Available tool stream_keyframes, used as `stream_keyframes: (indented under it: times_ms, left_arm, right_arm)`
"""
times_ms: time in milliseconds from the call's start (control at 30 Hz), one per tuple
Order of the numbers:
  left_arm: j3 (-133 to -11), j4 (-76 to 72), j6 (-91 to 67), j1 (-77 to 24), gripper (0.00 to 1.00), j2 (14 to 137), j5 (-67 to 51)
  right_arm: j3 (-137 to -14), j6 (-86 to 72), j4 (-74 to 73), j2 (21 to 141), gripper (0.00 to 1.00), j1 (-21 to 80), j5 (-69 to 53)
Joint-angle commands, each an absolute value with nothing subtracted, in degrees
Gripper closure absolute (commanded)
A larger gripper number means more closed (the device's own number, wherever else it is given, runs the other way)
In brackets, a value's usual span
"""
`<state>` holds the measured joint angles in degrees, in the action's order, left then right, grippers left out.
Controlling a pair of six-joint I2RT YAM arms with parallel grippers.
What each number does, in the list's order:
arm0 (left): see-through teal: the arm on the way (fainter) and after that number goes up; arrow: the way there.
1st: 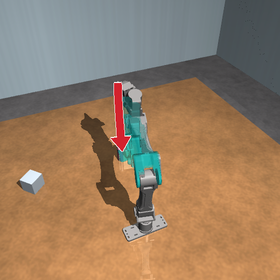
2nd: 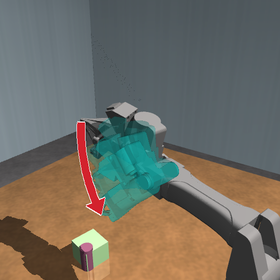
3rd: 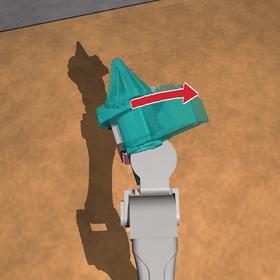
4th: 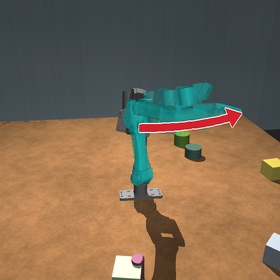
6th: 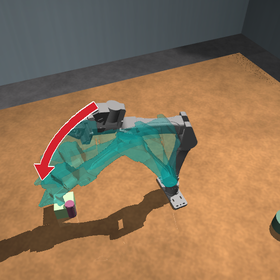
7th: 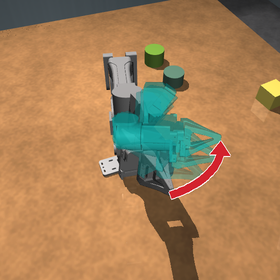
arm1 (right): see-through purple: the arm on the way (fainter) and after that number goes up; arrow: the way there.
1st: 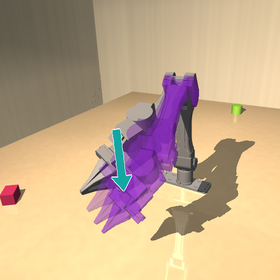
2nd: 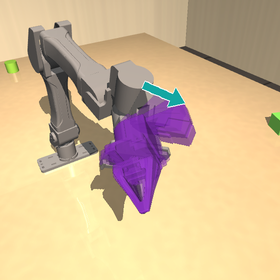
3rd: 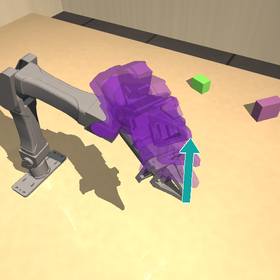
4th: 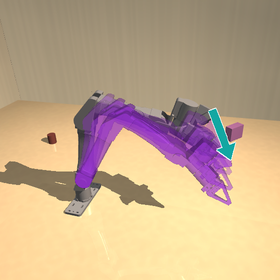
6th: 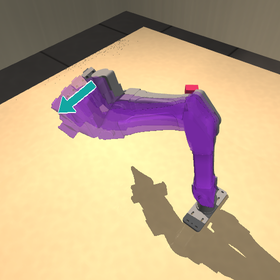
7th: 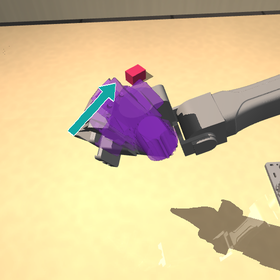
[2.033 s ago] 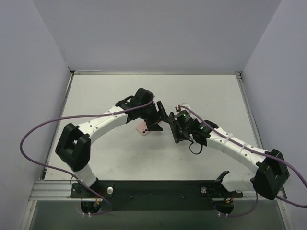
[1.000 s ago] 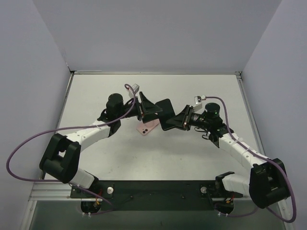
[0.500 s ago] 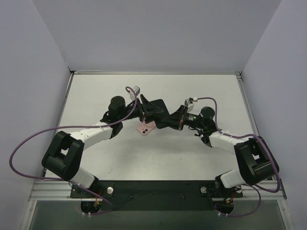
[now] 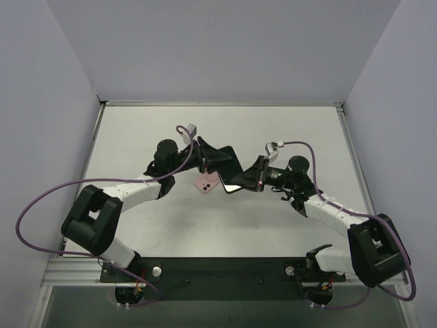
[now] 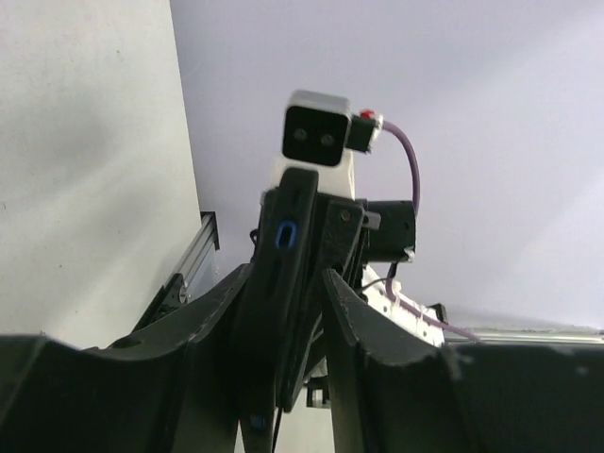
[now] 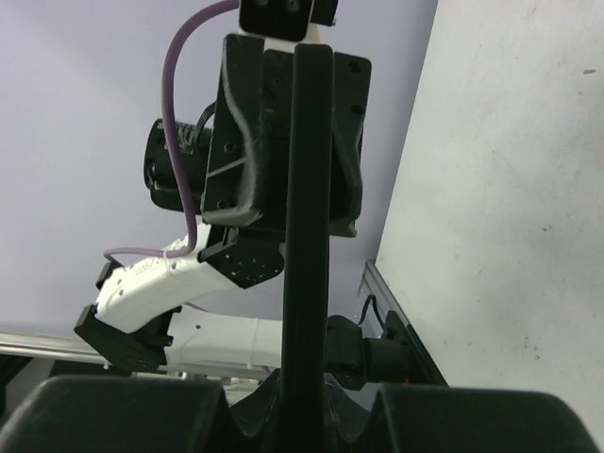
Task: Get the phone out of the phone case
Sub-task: Adjust the phone.
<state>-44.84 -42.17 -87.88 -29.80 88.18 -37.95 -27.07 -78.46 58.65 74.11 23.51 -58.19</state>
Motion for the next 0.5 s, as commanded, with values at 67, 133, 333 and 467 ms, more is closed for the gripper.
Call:
stream_keyframes:
  times_ms: [67,133,333,467]
  left_arm:
    - [-48.69,-46.5,-88.86,-29.79,0.71,89.3,-36.56]
    - [-48.87,-46.23,-88.77,-29.79,0.93,89.3,-36.65]
    - [-47.03,-50.44,-91.66,-28.66,1.0,89.3,-37.18]
    - [-47.11,-50.72,-91.77,-28.92,1.0,88.33,-38.32]
  right_arm:
    - [-33.74,-54.77,31.76,66.19,1.0,25.75,-58.63]
    - [-35.32,-52.65,27.27,65.39,1.0,26.01,-58.19]
    - [-36.31,-52.02,18.63,63.2,0.19,23.74,-53.71]
    - [-33.67,-54.31,16.53,56.61,0.09,22.68,-48.44]
